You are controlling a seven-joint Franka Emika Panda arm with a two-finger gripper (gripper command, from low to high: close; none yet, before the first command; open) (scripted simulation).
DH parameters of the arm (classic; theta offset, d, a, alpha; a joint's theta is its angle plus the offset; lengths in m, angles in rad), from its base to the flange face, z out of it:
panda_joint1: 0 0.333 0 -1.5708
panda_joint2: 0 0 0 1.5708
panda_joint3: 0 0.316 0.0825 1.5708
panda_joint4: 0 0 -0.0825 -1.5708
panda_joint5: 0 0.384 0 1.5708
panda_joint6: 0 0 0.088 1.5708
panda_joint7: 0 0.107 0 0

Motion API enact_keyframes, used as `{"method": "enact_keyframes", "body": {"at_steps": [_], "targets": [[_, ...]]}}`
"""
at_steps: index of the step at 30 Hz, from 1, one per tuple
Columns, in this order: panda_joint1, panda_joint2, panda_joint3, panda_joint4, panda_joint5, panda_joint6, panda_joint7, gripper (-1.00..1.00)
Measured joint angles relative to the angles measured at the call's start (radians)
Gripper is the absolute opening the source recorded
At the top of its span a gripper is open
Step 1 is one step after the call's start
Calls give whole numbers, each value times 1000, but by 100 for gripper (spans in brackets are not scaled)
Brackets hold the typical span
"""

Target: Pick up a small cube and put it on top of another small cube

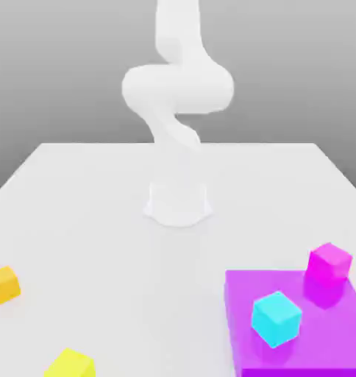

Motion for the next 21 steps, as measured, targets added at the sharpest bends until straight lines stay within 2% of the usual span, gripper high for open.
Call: {"method": "enact_keyframes", "body": {"at_steps": [11,21], "targets": [[-314,299,67,-60,-98,122,507,0],[-513,567,39,-113,-177,229,954,0]]}}
